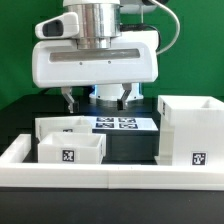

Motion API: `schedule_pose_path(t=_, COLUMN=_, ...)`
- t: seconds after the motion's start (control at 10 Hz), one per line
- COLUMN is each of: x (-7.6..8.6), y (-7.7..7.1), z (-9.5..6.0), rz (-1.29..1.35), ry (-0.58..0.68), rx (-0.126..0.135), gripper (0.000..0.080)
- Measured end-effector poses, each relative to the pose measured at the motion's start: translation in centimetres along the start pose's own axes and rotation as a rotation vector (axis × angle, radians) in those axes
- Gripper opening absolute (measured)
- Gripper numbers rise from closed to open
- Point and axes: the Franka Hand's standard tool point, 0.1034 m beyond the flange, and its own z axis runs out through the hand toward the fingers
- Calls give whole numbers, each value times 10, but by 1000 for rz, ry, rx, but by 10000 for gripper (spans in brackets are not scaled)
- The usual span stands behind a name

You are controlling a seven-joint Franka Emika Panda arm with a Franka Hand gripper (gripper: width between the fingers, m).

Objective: Assemble drawer

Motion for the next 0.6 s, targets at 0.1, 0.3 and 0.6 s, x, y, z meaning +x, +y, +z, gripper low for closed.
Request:
schedule_pose_path(t=0.1, x=-2, y=2, z=9, rz=1, ry=-10, rx=-3, gripper=649)
schedule_pose_path(t=0.3, x=-8, y=5, z=24, rz=13, ry=-11, rx=-15, gripper=649)
schedule_pose_path(t=0.6, x=-14, y=6, z=46, rz=13, ry=-3, rx=-35, gripper=649)
